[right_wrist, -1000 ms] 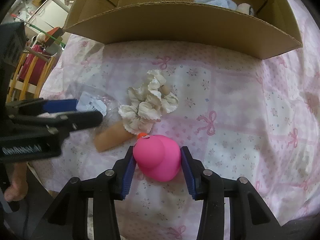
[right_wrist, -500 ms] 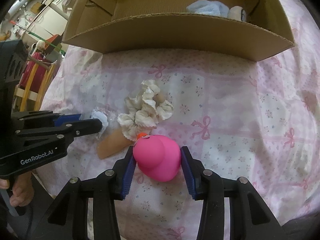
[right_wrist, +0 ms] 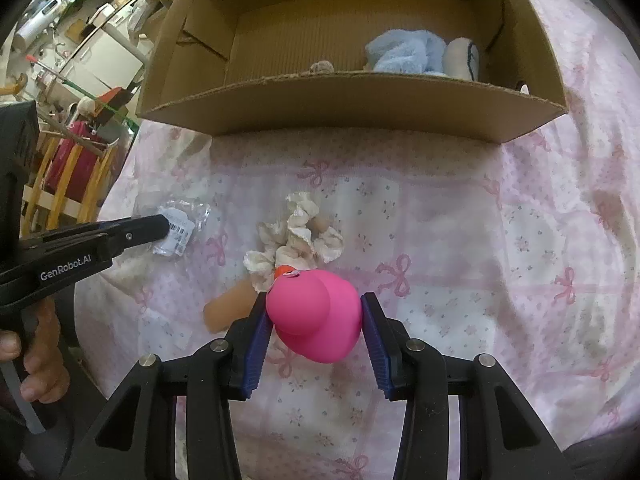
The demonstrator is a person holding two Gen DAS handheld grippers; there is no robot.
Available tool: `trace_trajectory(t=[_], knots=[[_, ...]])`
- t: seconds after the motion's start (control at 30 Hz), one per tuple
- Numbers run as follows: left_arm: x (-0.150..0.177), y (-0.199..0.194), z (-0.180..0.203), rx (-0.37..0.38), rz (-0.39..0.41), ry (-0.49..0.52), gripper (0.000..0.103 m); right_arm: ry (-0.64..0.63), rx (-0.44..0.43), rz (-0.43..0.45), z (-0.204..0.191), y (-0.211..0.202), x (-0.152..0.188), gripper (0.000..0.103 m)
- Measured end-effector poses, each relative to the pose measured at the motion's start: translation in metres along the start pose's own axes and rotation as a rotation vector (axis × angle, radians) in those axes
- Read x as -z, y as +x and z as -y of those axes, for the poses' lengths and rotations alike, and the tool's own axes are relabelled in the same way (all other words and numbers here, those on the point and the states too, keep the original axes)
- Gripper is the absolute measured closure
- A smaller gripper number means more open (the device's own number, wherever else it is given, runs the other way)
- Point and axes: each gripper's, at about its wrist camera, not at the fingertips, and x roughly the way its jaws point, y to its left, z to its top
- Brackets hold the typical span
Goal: Organize soft objects
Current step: 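Grasp the pink rubber duck with the right gripper while the left gripper grasps the clear plastic bag, then carry the duck and the plastic bag toward the box with both grippers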
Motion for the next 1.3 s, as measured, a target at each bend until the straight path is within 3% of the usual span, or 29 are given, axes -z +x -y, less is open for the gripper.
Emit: trace_trajectory(t=[0.2,0.37,0.73,1.0,1.3], knots=[[0.005,-0.012,0.019,0.0,0.058,0.064,0.096,0.002,0.013,0.066,0.001,-0.016,-0.001,0.057],[0.002,-0.034,0.019,0.01,0.154,0.056,0.096,0.012,-0.022,0.192,0.001,-0.045,-0.005,0.057],[-0.02,-0.088,0.026,0.056,0.31,0.033,0.096,0.027,-0.043,0.324,0.0,-0.078,-0.015,0.057],[-0.063,-0.107,0.045,0.048,0.373,0.068,0.096,0.048,-0.061,0.375,0.015,-0.105,-0.049,0.056],[-0.094,-0.082,0.066,-0.012,0.358,0.103,0.096,0.04,-0.061,0.384,0.031,-0.091,-0.096,0.056]])
